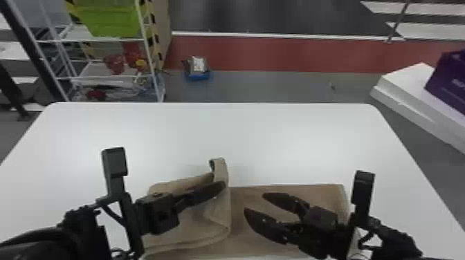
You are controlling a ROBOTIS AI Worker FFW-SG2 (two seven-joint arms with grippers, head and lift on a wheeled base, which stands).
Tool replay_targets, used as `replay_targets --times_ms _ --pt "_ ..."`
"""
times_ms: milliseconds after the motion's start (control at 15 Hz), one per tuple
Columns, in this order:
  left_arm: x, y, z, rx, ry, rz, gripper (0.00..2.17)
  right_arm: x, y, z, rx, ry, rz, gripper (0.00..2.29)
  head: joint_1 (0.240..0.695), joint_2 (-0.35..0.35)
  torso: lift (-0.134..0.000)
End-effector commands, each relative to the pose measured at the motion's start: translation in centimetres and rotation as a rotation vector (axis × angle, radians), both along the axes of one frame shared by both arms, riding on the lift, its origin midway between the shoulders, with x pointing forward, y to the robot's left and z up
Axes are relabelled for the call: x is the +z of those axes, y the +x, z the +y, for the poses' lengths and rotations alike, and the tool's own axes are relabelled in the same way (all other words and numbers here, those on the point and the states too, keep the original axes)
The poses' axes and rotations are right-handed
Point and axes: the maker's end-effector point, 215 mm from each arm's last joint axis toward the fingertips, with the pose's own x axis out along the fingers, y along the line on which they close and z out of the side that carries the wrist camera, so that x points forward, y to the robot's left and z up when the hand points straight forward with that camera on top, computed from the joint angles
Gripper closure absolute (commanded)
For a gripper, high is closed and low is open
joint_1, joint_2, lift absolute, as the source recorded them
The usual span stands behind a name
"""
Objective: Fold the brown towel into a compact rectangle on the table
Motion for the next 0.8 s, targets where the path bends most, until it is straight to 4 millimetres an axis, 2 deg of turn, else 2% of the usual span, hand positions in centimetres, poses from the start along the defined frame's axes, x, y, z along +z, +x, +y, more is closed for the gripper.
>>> replay_targets --times_ms 0,67,200,333,400,533,733 --pt "-0.1 -0.7 -1.7 -0.037 -0.031 0.011 0.81 -0.7 -0.5 1.2 0.018 -0.017 0.011 0.17 0.695 -0.007 -0.124" --pt "-0.3 -1.4 -3.0 -0.065 -0.048 0.023 0.61 -0.9 -0.4 1.1 0.014 -0.020 0.011 0.17 0.695 0.003 -0.124" --pt "-0.9 -2.3 -4.4 -0.103 -0.071 0.052 0.52 -1.4 -0.3 0.6 0.003 -0.022 0.018 0.17 0.695 -0.011 -0.124" --pt "-0.7 -3.6 -6.4 -0.155 -0.123 0.080 0.32 -1.7 -0.2 0.0 -0.008 -0.023 0.027 0.17 0.695 -0.047 -0.124" --pt "-0.8 -3.7 -7.0 -0.164 -0.114 0.080 0.32 -1.8 -0.1 -0.3 -0.015 -0.021 0.028 0.17 0.695 -0.061 -0.124" --pt "-0.6 -3.4 -6.6 -0.156 -0.111 0.073 0.26 -2.2 -0.3 -0.8 -0.026 -0.026 0.038 0.17 0.695 -0.092 -0.124" --pt "-1.0 -2.3 -3.3 -0.085 -0.099 0.066 0.26 -2.7 1.0 -3.0 -0.084 -0.051 0.036 0.21 0.695 -0.111 -0.124"
